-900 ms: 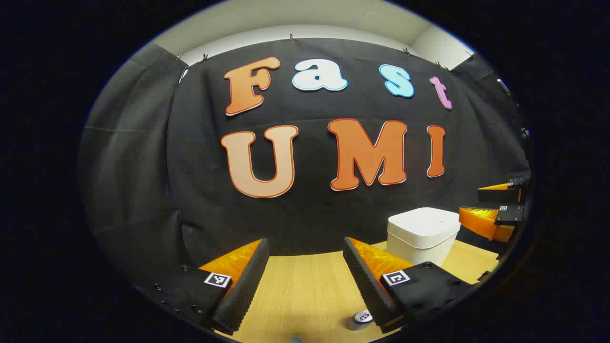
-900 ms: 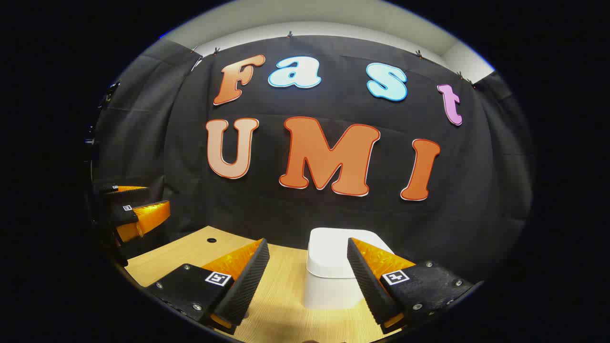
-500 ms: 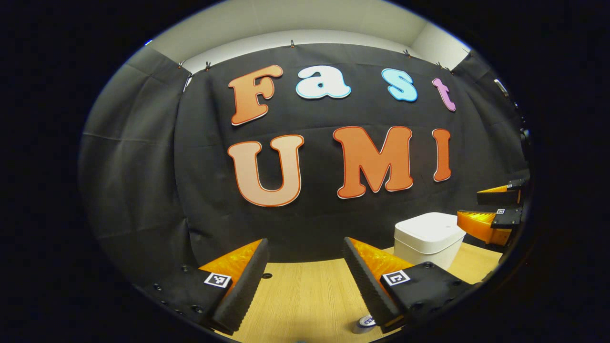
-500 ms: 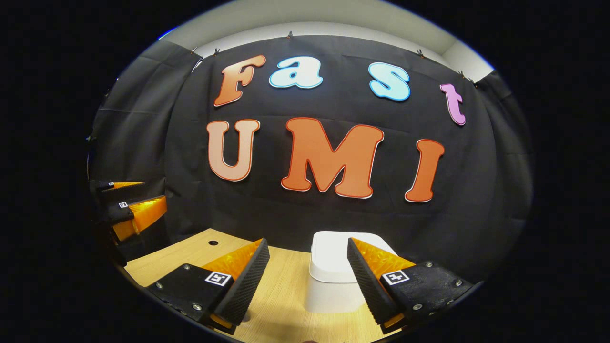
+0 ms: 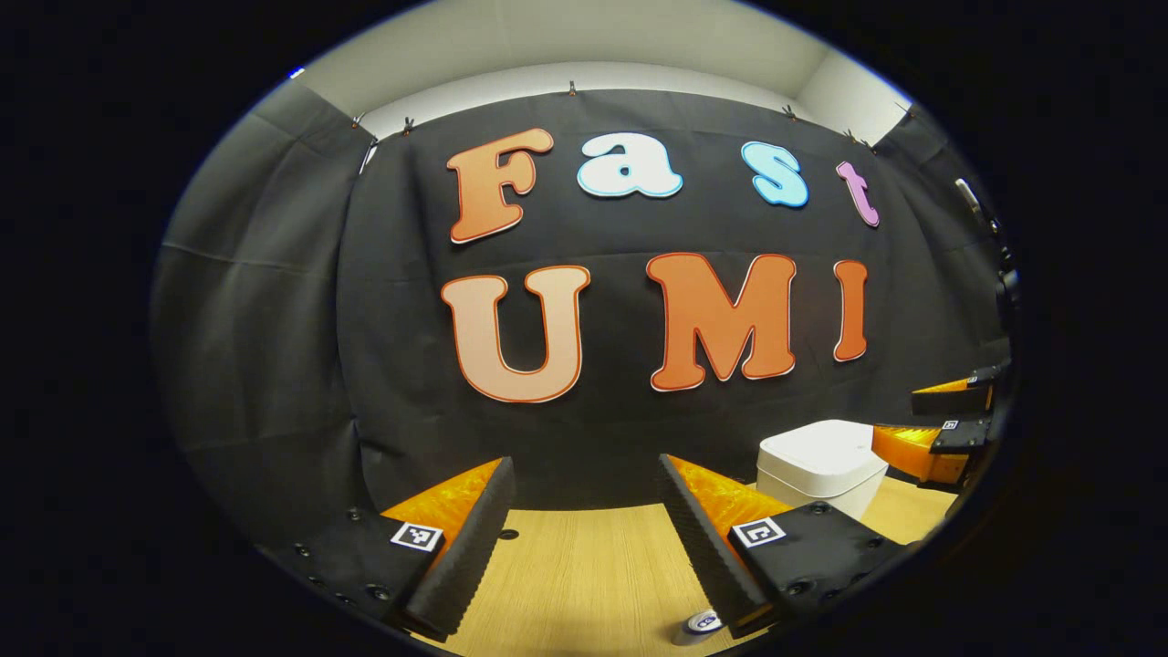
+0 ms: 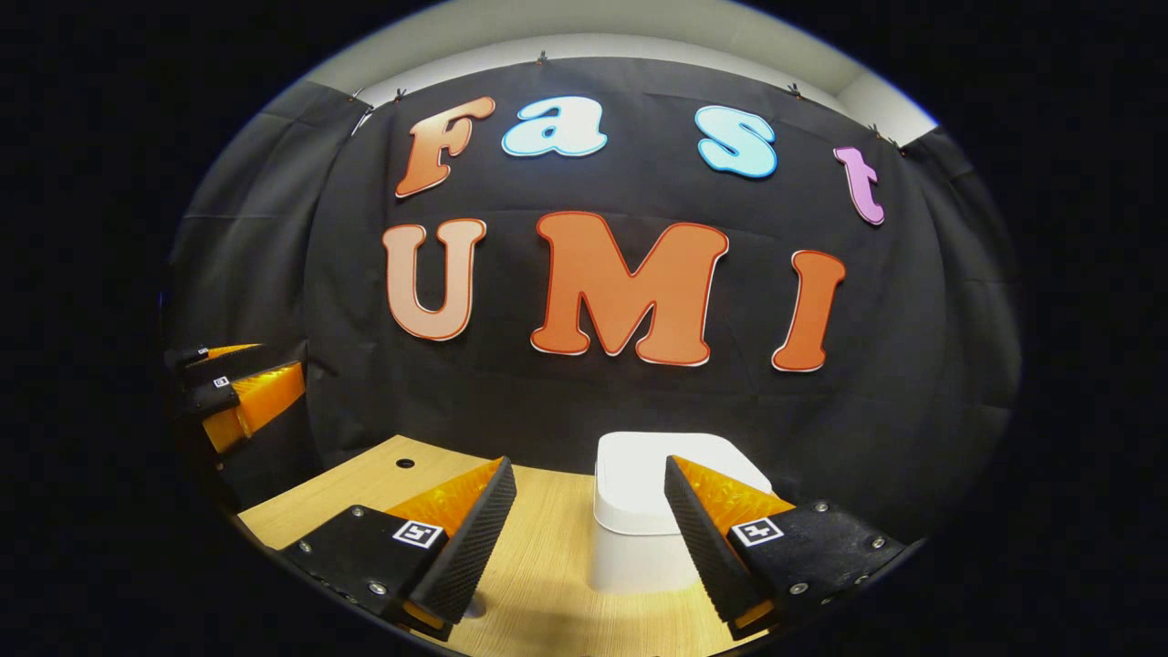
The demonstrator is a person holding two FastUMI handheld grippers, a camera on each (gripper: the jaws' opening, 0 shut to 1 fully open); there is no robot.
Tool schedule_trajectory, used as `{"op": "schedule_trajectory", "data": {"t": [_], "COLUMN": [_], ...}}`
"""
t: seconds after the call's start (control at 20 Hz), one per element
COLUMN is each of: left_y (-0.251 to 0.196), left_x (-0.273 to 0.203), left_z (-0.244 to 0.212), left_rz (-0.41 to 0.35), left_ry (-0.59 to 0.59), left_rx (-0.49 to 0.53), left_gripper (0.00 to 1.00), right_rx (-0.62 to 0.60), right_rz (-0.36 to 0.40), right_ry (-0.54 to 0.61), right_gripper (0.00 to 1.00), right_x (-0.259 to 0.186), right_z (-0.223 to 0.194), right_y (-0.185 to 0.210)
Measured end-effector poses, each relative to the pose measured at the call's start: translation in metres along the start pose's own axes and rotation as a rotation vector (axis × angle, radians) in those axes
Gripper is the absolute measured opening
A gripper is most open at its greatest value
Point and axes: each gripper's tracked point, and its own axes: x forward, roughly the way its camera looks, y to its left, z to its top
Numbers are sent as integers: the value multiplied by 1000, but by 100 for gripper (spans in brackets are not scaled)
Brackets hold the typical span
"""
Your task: Press the lid of the desktop garbage bin to open it, pick up the crumpled paper on the desktop and throw it into the bin, then pick up the pop can on the desktop and drop it into the bin, and finally close the garbage bin lid.
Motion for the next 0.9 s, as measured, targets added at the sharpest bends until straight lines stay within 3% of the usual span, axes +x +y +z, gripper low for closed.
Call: {"op": "schedule_trajectory", "data": {"t": [0.3,0.4,0.6,0.75,0.9], "left_y": [15,20,29,37,44], "left_x": [-3,-4,-4,-5,-1], "left_z": [-11,-17,-27,-34,-36], "left_rz": [-9,-19,-42,-37,3], "left_ry": [18,22,34,45,47], "left_rx": [7,13,21,20,19], "left_gripper": [100,99,99,99,99], "right_rx": [-20,-23,-47,-69,-68], "right_rz": [-66,-90,-146,-179,-163], "right_ry": [32,31,25,32,30], "right_gripper": [95,88,63,35,17], "right_x": [5,6,10,18,32], "right_z": [-7,-3,6,10,14], "right_y": [-10,-15,-27,-37,-40]}}
